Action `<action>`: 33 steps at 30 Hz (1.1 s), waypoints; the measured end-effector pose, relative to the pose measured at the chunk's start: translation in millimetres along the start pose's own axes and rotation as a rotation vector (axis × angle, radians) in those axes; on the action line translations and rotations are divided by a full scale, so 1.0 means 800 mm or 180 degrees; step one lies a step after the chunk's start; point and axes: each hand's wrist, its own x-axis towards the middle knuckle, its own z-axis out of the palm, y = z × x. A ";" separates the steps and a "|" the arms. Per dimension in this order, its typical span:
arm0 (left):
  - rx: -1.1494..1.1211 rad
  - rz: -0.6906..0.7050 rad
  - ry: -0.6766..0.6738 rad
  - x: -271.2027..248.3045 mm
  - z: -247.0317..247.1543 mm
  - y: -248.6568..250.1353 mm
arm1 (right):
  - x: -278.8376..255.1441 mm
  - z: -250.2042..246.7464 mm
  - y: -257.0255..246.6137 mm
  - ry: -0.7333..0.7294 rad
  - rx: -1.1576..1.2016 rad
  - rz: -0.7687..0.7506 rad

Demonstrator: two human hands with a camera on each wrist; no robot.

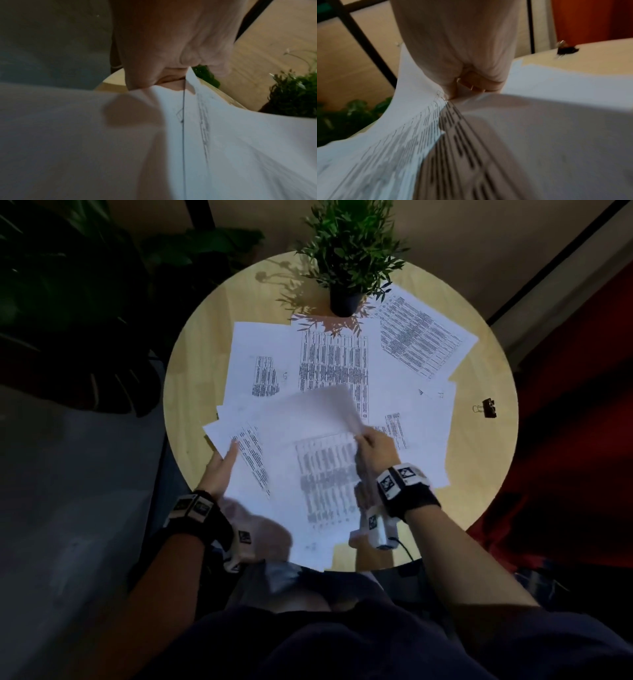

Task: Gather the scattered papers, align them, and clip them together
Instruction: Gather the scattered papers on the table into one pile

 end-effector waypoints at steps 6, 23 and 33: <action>0.0383 0.0218 0.0490 -0.001 0.030 -0.013 | 0.004 0.045 -0.018 -0.0369 -0.0529 -0.0178; 0.1050 0.0216 0.1047 0.041 -0.071 -0.017 | 0.122 0.028 -0.073 0.0269 -0.0332 0.1349; 0.0755 -0.0113 0.1180 0.029 -0.128 -0.051 | 0.039 -0.062 -0.006 -0.0475 -0.1412 0.0965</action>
